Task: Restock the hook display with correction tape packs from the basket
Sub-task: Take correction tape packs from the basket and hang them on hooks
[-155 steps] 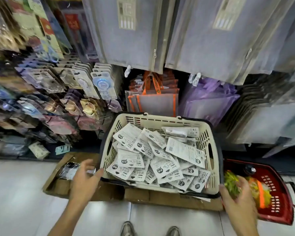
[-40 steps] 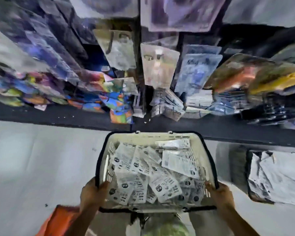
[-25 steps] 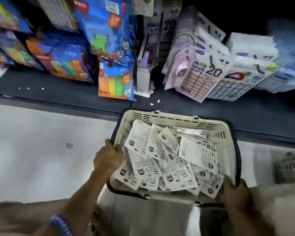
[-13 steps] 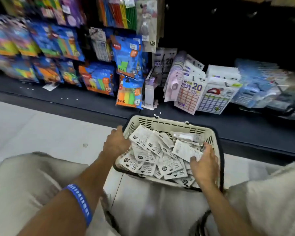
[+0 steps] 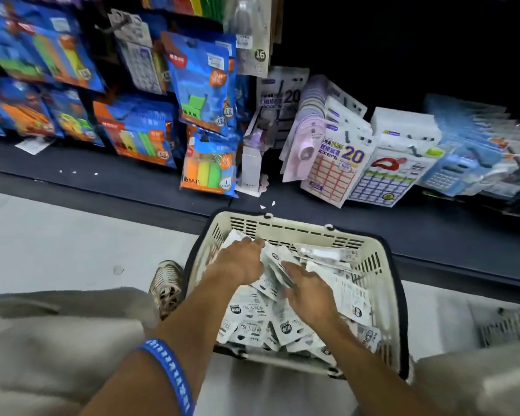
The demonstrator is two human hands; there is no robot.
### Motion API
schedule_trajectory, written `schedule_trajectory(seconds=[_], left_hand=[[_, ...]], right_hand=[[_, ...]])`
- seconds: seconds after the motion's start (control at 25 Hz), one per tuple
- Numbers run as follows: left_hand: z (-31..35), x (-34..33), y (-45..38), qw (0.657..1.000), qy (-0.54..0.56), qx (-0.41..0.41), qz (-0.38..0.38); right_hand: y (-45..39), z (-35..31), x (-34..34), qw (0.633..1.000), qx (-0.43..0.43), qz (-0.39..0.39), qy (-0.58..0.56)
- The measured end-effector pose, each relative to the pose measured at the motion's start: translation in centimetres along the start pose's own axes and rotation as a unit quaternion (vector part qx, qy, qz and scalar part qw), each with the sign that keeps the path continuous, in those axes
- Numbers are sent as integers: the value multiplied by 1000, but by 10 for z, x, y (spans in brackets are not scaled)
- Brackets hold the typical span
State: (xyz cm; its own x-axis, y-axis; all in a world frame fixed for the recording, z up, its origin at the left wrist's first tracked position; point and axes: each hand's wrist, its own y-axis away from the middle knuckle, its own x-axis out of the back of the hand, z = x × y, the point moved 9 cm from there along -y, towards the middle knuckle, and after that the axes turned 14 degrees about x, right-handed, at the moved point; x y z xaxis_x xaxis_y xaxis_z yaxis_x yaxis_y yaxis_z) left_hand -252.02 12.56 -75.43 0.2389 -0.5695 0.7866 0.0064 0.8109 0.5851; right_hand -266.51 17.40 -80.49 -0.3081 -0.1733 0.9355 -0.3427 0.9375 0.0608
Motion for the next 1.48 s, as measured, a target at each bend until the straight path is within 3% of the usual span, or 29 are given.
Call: schedule_trajectory(seconds=[0.12, 0.24, 0.4, 0.56, 0.68, 0.72, 0.76, 0.8, 0.84, 0.88, 0.92, 1.0, 1.08, 1.16, 1.28, 1.36, 1.48], left_hand=[[14, 17, -20, 999, 37, -29, -28], [32, 39, -25, 973, 189, -90, -95], [55, 94, -19, 914, 353, -181, -90], [54, 79, -22, 923, 313, -132, -179], [37, 51, -35, 915, 343, -71, -203], [32, 48, -39, 904, 377, -56, -193], [25, 49, -41, 891, 415, -38, -179], [17, 50, -43, 877, 449, -17, -168], [10, 50, -44, 867, 470, -3, -168], [6, 49, -43, 860, 480, 6, -175], [2, 46, -42, 859, 479, 12, -181], [-4, 46, -39, 868, 469, 17, -163], [-10, 60, -39, 875, 471, 13, -109], [-13, 77, -38, 895, 442, -9, -57], [1, 89, -33, 961, 272, -56, -3], [21, 75, -24, 958, 262, -92, -78], [43, 42, -6, 887, 354, -97, -281]], right_hand=[[-14, 5, 51, 984, -24, 160, -72], [-32, 35, 108, 946, -74, 178, -260], [-44, 44, 171, 856, -64, 165, -485], [-47, 29, 150, 767, -125, 266, -570], [-36, 41, 99, 671, -209, 297, -647], [-22, 53, 83, 690, -247, 272, -624], [-6, 65, 66, 763, -271, 208, -549], [10, 72, 42, 858, -280, 68, -425], [33, 78, 12, 920, -277, -113, -255], [54, 87, -10, 934, -255, -232, -96], [63, 93, -18, 939, -222, -264, 10], [54, 93, -3, 954, -181, -207, 123], [28, 93, 35, 964, -158, -161, 142], [9, 94, 73, 970, -159, -148, 111], [-23, 59, 121, 982, -85, -168, -14], [-31, 28, 135, 973, -54, -180, -136], [-38, 7, 143, 964, -36, -107, -241]])
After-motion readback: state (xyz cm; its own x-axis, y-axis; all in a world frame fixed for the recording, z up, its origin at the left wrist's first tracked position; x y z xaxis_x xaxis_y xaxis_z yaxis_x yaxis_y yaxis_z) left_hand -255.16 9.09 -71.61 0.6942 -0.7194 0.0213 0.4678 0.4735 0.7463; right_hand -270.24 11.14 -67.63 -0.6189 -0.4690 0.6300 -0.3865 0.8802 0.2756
